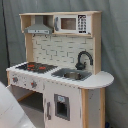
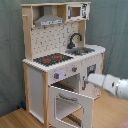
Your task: Play with the kitchen
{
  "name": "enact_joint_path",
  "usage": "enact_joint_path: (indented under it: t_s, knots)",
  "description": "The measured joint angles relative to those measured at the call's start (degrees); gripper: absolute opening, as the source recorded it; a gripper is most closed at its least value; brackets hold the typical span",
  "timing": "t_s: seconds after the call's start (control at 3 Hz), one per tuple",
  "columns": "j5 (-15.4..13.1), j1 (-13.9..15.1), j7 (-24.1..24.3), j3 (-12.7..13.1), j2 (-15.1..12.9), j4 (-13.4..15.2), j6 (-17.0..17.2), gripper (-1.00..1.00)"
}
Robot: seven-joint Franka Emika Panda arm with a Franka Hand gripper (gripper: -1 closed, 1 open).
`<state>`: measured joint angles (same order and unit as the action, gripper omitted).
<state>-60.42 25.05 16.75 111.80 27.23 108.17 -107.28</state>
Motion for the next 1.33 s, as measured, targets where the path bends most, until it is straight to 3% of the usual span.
enact_joint_path:
  t_s: [0.67,1.33]
  knots:
    - [0.61,7.13,-0.62,5.75,7.46,-5.30,-0.95,1.00]
    - [1.28,13.73,-2.36,10.70,14.62,-12.88,-0.67,1.00]
